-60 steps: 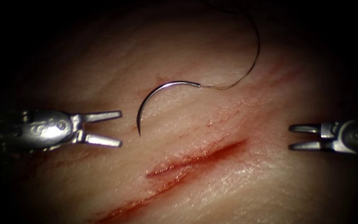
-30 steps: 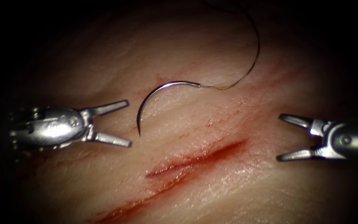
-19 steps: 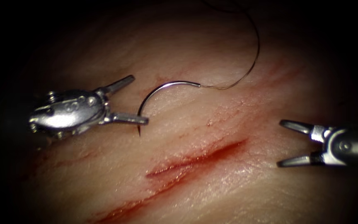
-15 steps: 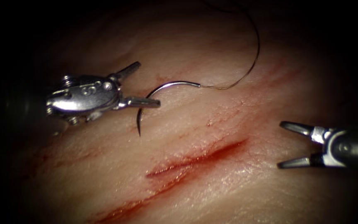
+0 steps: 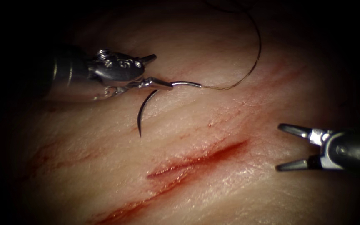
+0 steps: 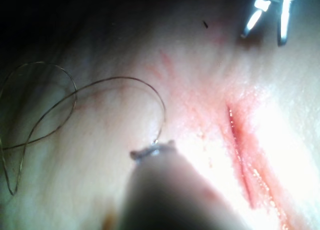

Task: Wound Closure

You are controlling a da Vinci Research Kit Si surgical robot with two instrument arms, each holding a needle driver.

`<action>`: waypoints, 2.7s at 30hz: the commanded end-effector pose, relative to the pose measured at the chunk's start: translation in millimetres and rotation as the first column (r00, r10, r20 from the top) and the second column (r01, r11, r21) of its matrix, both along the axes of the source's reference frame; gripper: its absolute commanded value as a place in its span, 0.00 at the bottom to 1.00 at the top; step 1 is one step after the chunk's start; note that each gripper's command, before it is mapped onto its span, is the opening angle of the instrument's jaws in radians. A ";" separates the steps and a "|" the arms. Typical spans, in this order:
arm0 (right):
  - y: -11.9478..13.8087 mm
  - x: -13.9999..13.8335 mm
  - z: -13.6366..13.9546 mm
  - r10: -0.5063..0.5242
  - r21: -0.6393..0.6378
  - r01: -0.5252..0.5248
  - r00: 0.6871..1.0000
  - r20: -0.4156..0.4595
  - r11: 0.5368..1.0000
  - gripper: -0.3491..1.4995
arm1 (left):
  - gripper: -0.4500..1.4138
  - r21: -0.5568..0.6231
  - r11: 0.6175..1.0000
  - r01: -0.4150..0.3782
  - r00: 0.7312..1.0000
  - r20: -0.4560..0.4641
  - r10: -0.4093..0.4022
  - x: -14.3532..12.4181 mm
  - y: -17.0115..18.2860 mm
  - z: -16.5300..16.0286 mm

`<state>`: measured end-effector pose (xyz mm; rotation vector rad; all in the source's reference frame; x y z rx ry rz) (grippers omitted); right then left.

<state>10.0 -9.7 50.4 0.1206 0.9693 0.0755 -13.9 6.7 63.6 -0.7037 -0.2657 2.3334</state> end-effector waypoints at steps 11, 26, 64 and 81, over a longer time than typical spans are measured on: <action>-0.6 0.8 0.5 -0.010 0.005 0.010 1.000 0.005 1.000 0.78 | 0.64 0.073 0.997 -0.030 0.990 -0.139 0.039 -0.4 -0.9 4.8; -0.8 1.2 0.3 -0.016 0.003 0.016 1.000 0.013 1.000 0.76 | 0.63 0.256 0.962 0.089 0.975 -0.221 -0.031 1.2 -4.3 12.5; -0.7 1.9 -0.5 -0.020 0.000 0.020 1.000 0.017 1.000 0.76 | 0.00 0.428 0.881 0.200 0.979 -0.115 -0.167 2.0 -4.1 10.5; 0.2 2.5 0.0 0.065 0.017 -0.064 0.994 -0.086 0.998 0.71 | 0.00 0.765 0.640 0.072 0.782 0.355 -0.513 -0.4 -5.0 3.7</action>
